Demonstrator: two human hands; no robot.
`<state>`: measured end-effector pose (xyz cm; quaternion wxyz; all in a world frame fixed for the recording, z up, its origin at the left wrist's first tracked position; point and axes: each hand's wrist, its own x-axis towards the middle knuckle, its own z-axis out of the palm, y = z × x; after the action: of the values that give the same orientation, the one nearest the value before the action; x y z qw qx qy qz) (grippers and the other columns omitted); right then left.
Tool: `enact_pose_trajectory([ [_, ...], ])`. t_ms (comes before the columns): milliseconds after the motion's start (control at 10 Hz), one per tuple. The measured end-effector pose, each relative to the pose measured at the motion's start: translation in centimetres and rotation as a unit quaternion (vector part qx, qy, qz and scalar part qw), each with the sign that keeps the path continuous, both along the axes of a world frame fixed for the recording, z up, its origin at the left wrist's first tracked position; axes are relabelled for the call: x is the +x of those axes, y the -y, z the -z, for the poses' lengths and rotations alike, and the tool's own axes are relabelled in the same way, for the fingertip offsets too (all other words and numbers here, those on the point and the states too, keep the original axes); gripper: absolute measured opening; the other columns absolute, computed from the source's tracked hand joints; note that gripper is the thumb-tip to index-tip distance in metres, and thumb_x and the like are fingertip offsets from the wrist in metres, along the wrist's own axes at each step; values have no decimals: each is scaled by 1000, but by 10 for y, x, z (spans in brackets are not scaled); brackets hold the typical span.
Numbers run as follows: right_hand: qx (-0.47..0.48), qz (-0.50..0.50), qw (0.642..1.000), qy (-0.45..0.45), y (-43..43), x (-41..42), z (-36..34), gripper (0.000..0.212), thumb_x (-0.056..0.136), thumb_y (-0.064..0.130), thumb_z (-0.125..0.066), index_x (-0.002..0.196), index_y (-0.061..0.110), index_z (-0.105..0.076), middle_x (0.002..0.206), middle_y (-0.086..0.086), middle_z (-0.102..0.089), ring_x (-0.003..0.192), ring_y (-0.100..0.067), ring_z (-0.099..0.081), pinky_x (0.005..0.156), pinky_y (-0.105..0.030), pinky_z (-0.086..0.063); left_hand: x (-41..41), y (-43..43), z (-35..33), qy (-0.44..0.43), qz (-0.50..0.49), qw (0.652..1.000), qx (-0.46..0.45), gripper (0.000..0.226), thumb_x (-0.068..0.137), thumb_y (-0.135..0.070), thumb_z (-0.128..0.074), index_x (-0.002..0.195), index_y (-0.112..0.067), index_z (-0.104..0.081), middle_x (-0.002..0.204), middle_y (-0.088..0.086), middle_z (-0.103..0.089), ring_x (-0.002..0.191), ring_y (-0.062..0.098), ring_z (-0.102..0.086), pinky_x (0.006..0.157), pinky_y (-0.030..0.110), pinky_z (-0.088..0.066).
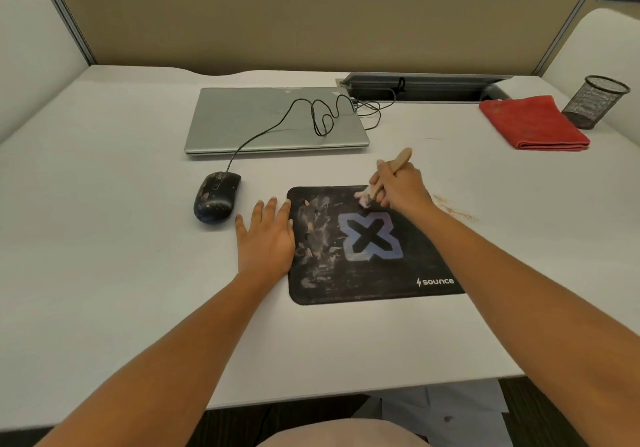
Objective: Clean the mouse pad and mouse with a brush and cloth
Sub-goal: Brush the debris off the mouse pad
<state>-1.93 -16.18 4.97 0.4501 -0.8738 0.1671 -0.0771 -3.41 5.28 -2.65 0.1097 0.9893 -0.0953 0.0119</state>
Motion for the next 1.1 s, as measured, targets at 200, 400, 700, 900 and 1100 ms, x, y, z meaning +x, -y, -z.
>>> enact_pose_trajectory([
  [200,102,-205,967,-116,-26,-14,-5,44,99,30,-36,71,7,-62,40,4,-55,32,-4,-46,36,-12,-39,-1,0,0,3,-2,1000,2,48,99,-36,-16,147,-26,-15,156,0,-14,145,21,-6,115,49,-3],
  [400,54,40,997,31,1,7,-6,44,99,32,-34,79,6,-63,58,-1,-56,43,-5,-52,44,-11,-41,-1,0,0,4,-3,1000,1,48,99,-36,-17,147,-26,-15,156,0,-14,145,21,-6,115,49,-3],
  [700,101,-78,990,-52,-24,-10,6,44,99,27,-37,64,9,-57,47,1,-52,31,-3,-46,38,-12,-40,0,2,0,8,-5,1000,2,48,99,-35,-16,147,-26,-16,156,0,-15,145,21,-7,115,49,-4],
  [900,127,-143,973,-128,-32,1,-11,43,99,28,-38,70,6,-61,56,-4,-55,37,-5,-42,36,-12,-33,-2,1,0,10,-3,1000,1,48,99,-35,-16,147,-26,-16,156,0,-15,145,21,-7,115,49,-4],
  [1100,13,-38,999,3,-27,18,-4,35,99,30,-36,82,10,-59,62,2,-53,53,-6,-51,45,-8,-42,-1,0,0,4,-2,1000,-3,49,99,-38,-15,147,-27,-15,156,0,-14,145,21,-7,115,48,-3],
])
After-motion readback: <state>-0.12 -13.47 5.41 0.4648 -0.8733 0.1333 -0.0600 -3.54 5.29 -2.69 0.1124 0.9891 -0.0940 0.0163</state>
